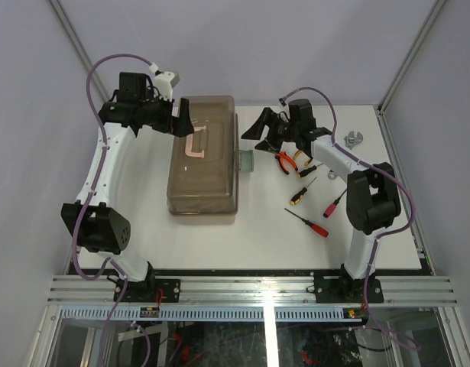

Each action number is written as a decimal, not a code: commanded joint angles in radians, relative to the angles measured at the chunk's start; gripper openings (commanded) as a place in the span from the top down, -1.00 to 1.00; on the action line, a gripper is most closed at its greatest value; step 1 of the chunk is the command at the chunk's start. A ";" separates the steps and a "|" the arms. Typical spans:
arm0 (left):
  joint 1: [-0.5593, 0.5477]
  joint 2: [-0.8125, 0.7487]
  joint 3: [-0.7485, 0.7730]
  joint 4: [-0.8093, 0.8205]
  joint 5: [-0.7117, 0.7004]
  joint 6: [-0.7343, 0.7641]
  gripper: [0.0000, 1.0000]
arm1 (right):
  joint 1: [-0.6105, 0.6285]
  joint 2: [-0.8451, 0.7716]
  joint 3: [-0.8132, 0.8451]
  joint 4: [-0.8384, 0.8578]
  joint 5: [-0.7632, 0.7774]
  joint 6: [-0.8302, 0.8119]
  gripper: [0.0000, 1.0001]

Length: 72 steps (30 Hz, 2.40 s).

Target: Pack the tool kit

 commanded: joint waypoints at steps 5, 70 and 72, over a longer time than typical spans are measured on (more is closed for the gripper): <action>0.015 -0.083 0.120 0.102 -0.055 -0.118 -0.97 | 0.002 0.070 0.078 -0.128 0.004 -0.088 -0.71; 0.131 0.179 -0.541 0.416 -0.097 -0.133 -0.93 | 0.149 0.298 0.612 -0.199 -0.255 -0.062 -0.70; 0.131 0.181 -0.542 0.415 -0.093 -0.135 -0.93 | 0.152 0.299 0.604 -0.170 -0.274 -0.044 -0.70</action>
